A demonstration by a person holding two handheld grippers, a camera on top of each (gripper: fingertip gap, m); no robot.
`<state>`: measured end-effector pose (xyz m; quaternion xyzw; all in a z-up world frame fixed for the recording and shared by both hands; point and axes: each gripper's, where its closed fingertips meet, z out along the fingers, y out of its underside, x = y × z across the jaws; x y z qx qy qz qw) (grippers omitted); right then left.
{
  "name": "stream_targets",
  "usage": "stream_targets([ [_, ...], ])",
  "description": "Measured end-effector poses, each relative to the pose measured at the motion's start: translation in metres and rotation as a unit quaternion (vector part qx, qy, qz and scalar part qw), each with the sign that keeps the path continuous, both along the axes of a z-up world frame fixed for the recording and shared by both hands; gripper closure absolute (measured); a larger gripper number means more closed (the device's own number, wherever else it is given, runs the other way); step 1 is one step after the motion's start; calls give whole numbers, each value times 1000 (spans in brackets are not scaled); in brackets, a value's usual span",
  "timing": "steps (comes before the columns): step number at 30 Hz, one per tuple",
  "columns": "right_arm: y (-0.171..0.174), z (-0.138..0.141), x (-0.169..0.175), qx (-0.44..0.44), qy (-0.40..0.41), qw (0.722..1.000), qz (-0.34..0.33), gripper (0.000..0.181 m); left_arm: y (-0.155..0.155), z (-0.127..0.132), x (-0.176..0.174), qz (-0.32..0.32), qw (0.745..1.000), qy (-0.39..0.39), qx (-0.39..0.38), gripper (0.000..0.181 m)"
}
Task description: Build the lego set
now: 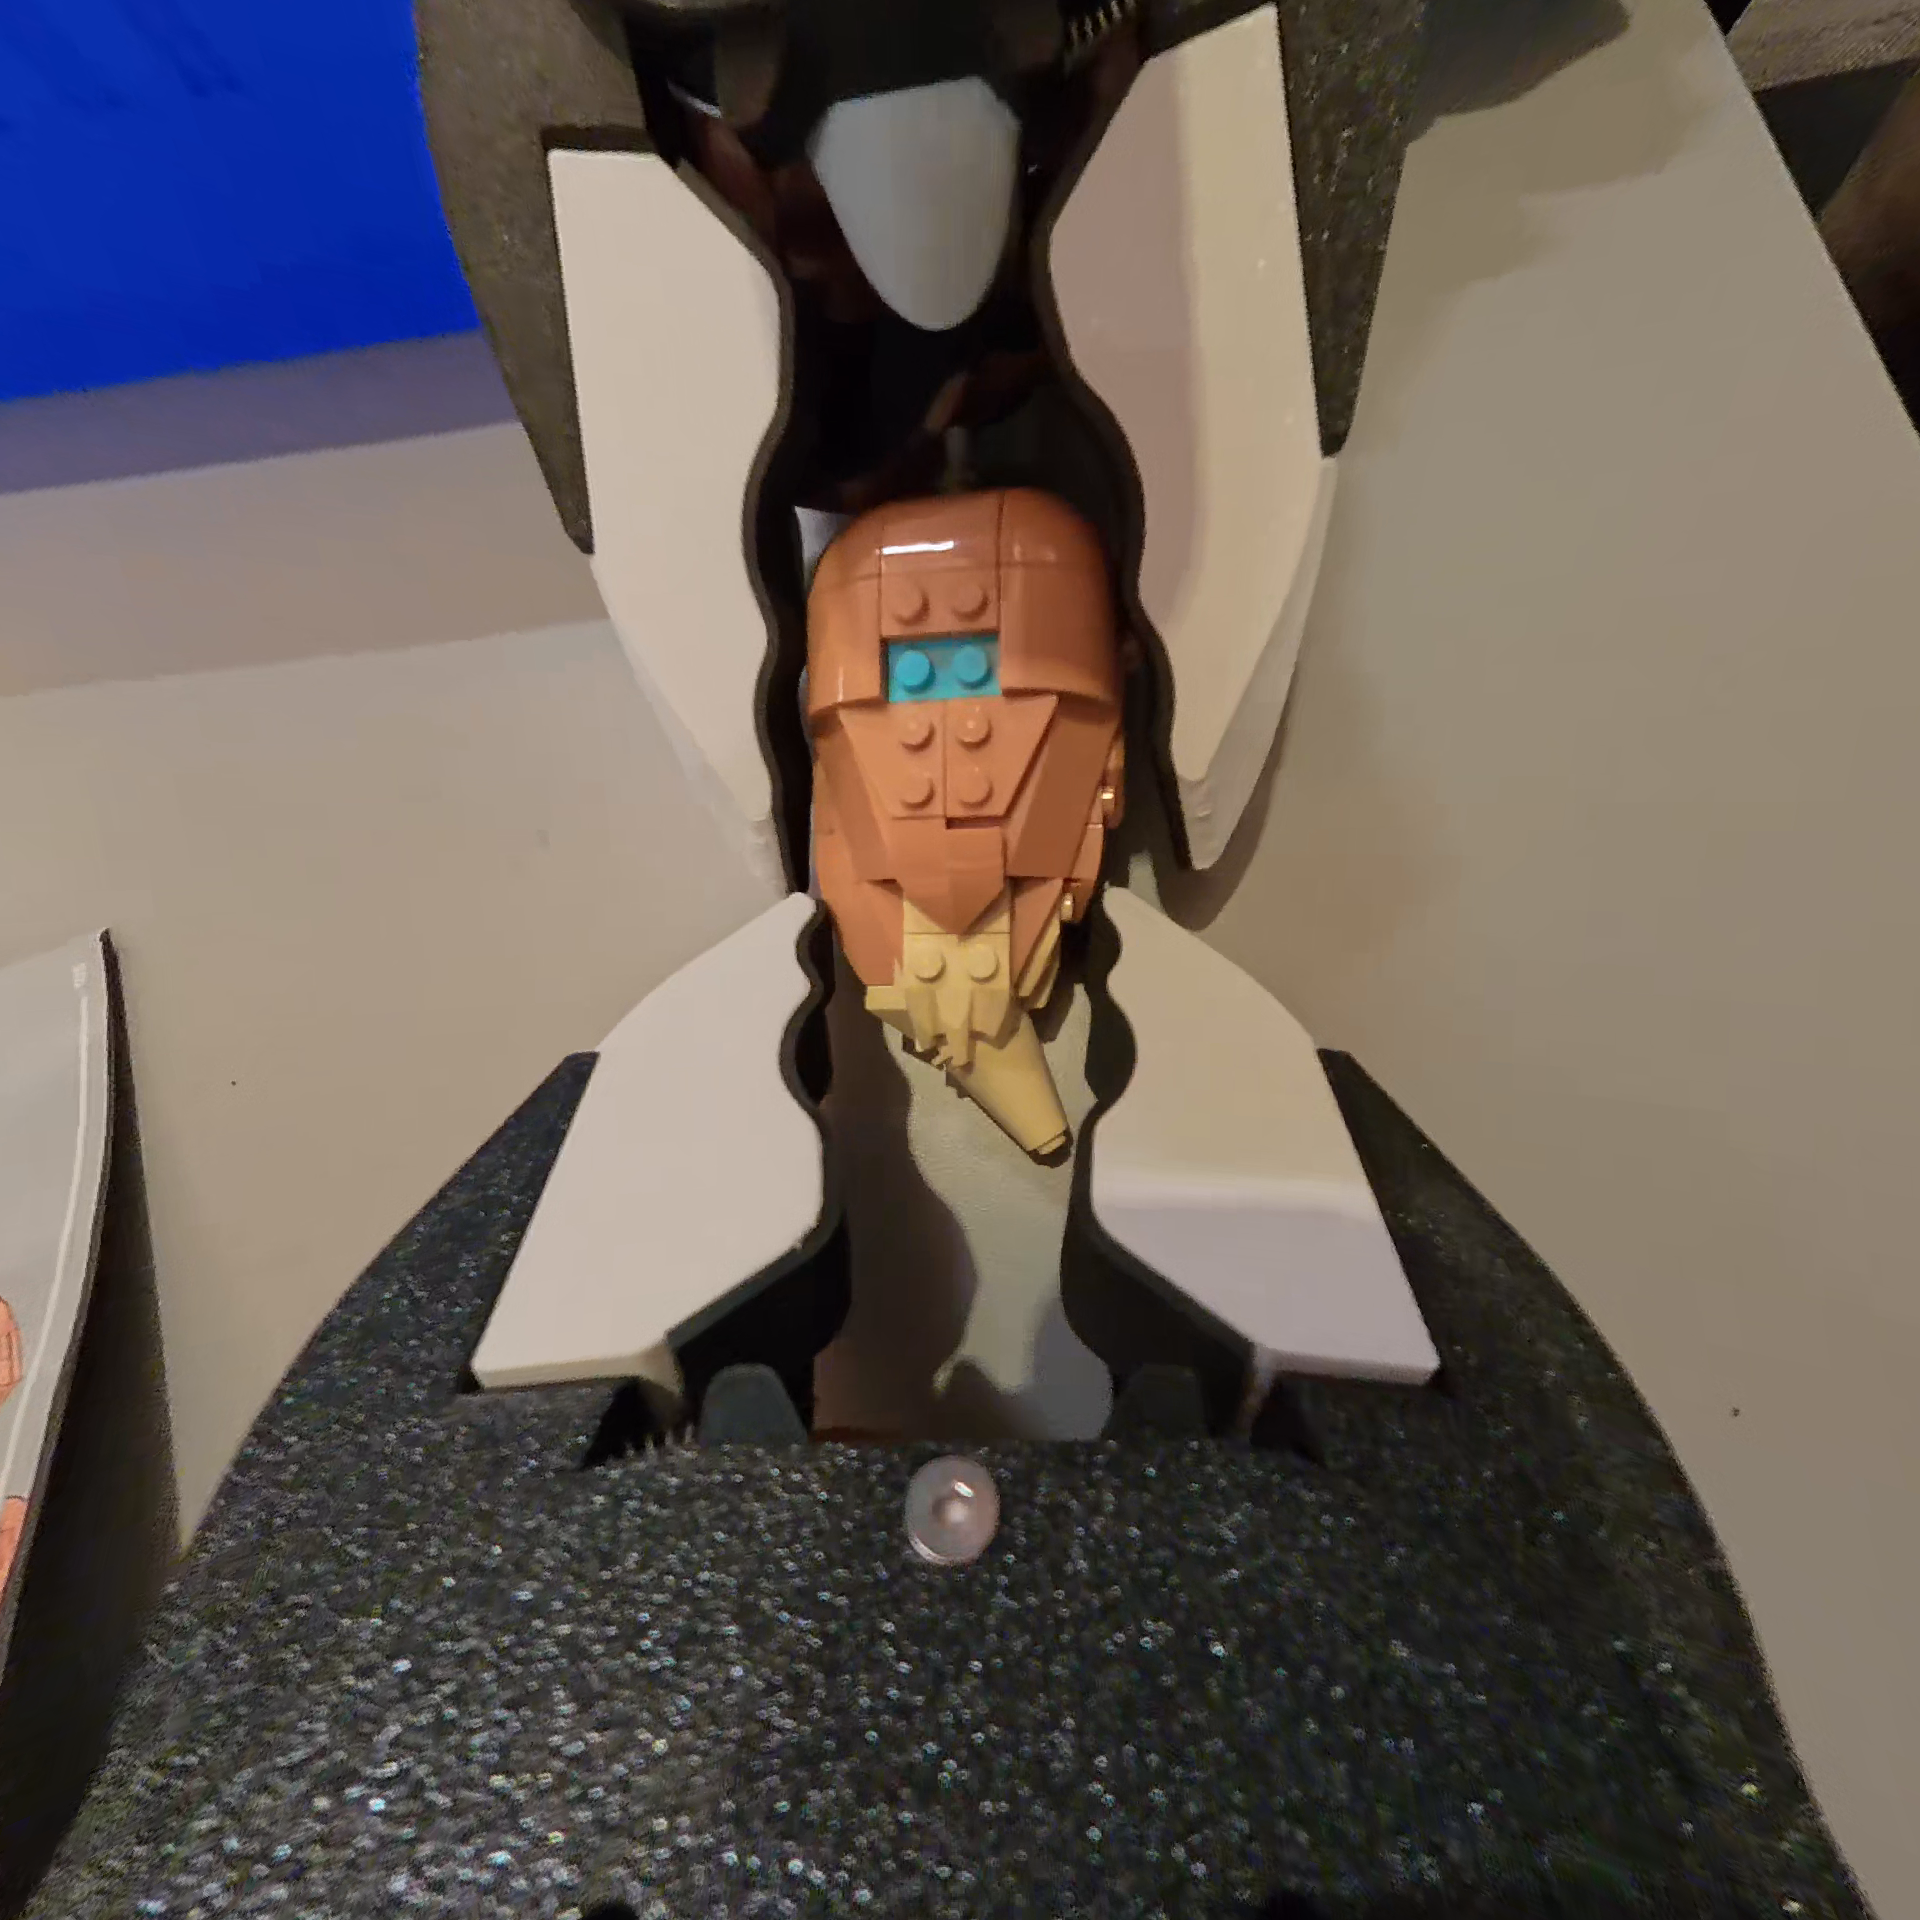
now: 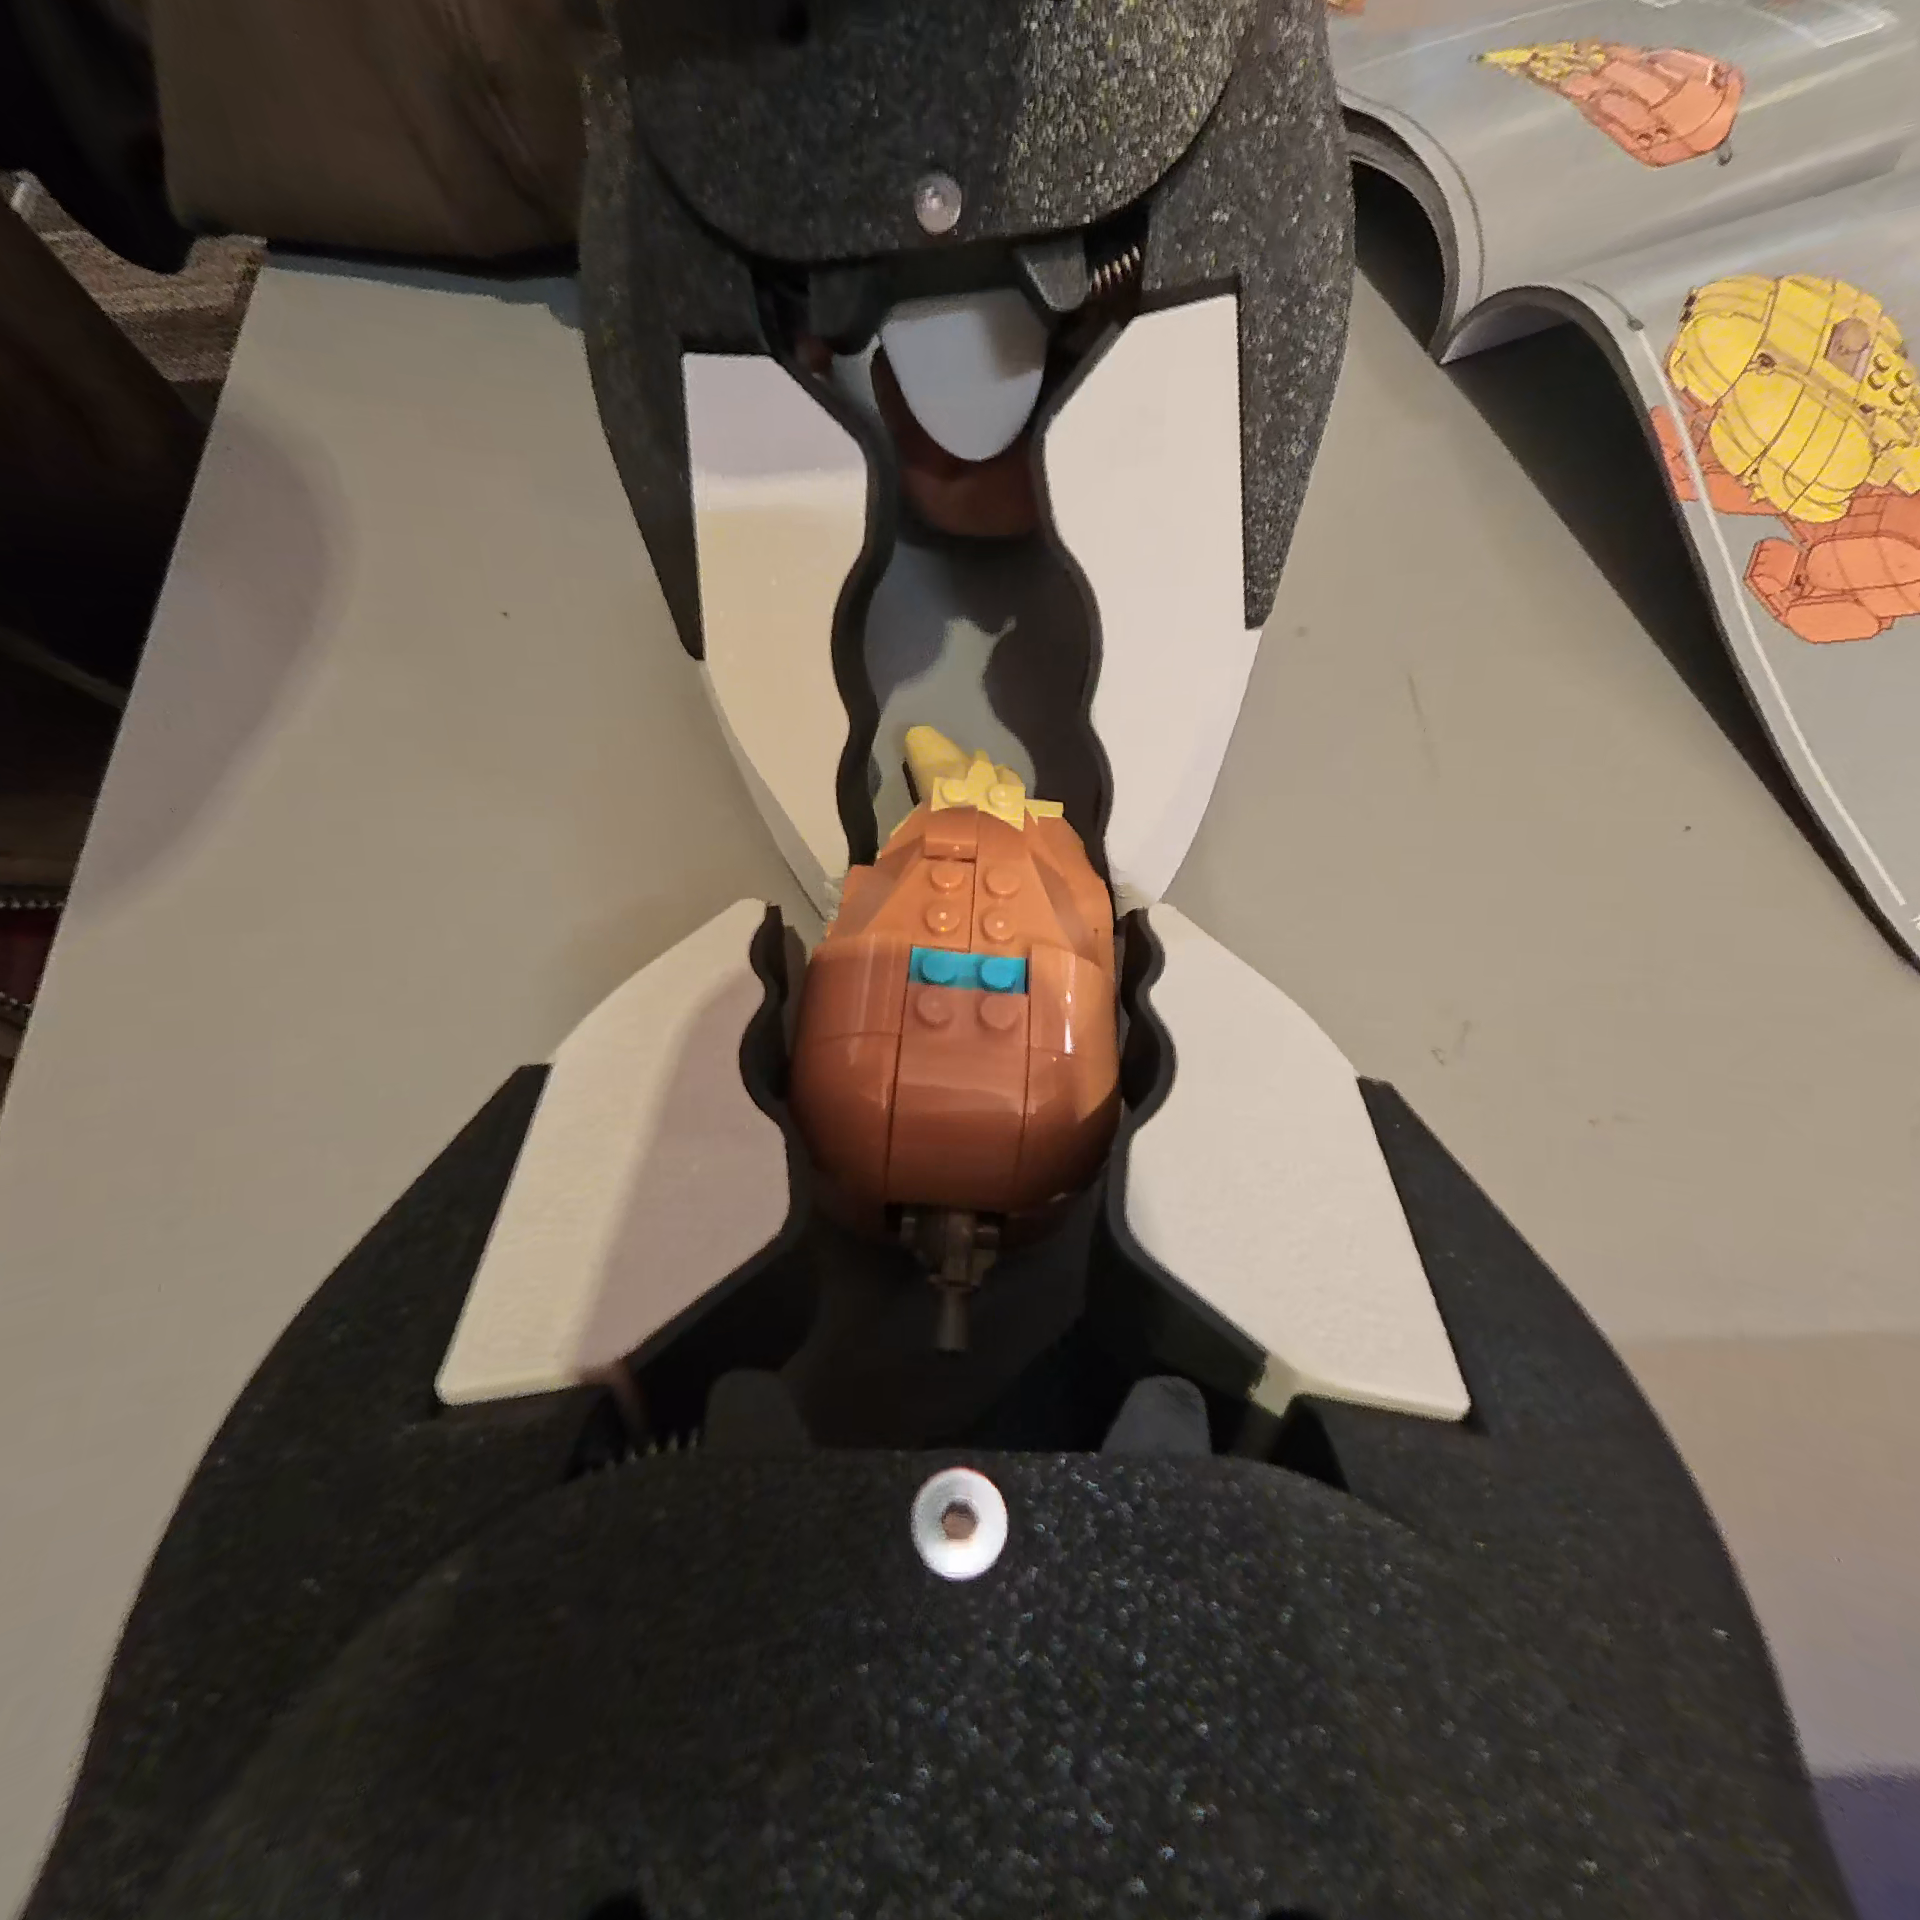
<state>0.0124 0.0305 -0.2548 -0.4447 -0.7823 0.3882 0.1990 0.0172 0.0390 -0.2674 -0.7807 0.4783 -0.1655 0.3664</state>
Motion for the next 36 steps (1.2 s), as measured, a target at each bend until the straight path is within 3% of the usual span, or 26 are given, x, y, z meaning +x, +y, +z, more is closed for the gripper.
stream_targets([
  [10, 10, -8, 3, 58, -35, 997, -38, 116, 0, 4, -4, 19, 999, 48, 2, 135],
  [16, 17, -14, 7, 106, -68, 990, -62, 105, -1, 11, 0, 15, 998, 51, 12, 136],
  [26, 8, -20, 18, 94, -121, 988, -27, 104, -2, 16, 6, 2, 999, 47, 26, 136],
  [30, 6, -19, 16, 93, -115, 989, -18, 114, -4, 17, 8, -5, 999, 40, 25, 136],
  [36, 4, -18, 10, 88, -94, 992, -12, 115, -5, 16, 5, -1, 999, 38, 23, 136],
])
